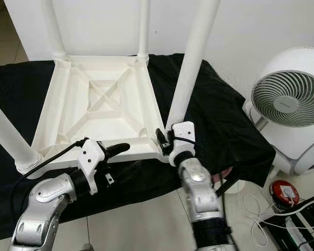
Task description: Building children table
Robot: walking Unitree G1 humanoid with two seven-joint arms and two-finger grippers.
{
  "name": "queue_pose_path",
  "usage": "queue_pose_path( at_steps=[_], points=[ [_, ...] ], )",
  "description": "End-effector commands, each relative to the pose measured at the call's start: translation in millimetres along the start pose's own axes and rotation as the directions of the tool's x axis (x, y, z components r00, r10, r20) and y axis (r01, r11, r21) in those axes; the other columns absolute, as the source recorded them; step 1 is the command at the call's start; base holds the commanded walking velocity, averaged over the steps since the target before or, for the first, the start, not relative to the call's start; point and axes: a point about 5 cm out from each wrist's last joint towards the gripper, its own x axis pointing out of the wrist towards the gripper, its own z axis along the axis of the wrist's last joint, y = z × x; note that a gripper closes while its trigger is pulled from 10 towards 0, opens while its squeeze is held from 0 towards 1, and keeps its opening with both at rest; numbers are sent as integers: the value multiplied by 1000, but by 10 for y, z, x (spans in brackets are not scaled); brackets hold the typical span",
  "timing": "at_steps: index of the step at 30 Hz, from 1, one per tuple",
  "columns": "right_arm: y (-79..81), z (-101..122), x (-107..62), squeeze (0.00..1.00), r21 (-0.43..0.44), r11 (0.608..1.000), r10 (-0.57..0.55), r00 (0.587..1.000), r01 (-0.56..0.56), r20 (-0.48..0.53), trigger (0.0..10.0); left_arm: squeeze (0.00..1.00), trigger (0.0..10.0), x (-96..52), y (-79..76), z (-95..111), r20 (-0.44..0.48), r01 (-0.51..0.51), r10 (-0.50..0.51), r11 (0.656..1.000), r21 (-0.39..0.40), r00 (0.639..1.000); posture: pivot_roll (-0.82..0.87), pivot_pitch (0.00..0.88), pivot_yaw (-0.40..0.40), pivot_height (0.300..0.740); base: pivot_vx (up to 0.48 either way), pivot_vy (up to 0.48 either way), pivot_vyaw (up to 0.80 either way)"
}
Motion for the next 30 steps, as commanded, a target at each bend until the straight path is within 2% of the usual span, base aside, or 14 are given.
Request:
queue_pose_path(
  at_steps=[1, 3, 8, 9, 14, 16, 23, 24, 26, 30],
  points=[
    [13, -92, -29, 0, -4, 999, -41, 997, 40, -60, 10000, 0, 10000, 22, 40, -10, 6, -75, 75, 997, -14, 997, -4, 17, -72, 740, 0, 0, 0],
    [78, -57, -38, 0, -2, 1000, -7, 999, 7, -45, 10000, 0, 10000, 23, 38, -4, 10, -80, 81, 997, -19, 997, -3, 16, -72, 740, 0, 0, 0],
    [35, -1, -41, 0, 16, 1000, -18, 999, 19, -27, 10000, 0, 10000, 32, 29, 6, 16, -84, 85, 996, -25, 996, -4, 13, -72, 740, 0, 0, 0],
    [26, 28, -38, 1000, 40, 999, 25, 1000, -25, -5, 10000, 0, 10000, 39, 32, 9, 19, -87, 87, 996, -24, 996, -3, 7, -78, 740, 0, 0, 0],
    [16, 92, -47, 1000, 42, 990, 131, 991, -133, 36, 10000, 0, 10000, 56, 45, 16, 26, -94, 95, 995, -25, 995, -4, 0, -79, 740, 0, 0, 0],
    [-41, 86, -65, 1000, -3, 983, 186, 982, -186, 46, 10000, 0, 10000, 61, 47, 14, 27, -97, 98, 995, -25, 995, -5, 0, -79, 740, 0, 0, 0],
    [-107, 61, -78, 1000, -19, 973, 229, 973, -229, 32, 10000, 0, 10000, 68, 48, 12, 28, -97, 97, 995, -27, 995, -3, 0, -81, 740, 0, 0, 0],
    [-173, 41, -93, 0, -39, 943, 332, 943, -331, 27, 10000, 0, 10000, 72, 49, 13, 27, -96, 96, 995, -25, 995, -1, 0, -79, 740, 0, 0, 0],
    [-288, 25, -114, 0, -76, 885, 463, 886, -460, 16, 10000, 0, 10000, 75, 48, 16, 27, -94, 95, 995, -22, 995, 1, 0, -78, 740, 0, 0, 0],
    [-428, 4, -71, 0, -95, 837, 541, 841, -539, -7, 10000, 0, 10000, 75, 48, 11, 24, -92, 93, 995, -22, 995, 0, 0, -73, 740, 0, 0, 0]
  ],
)
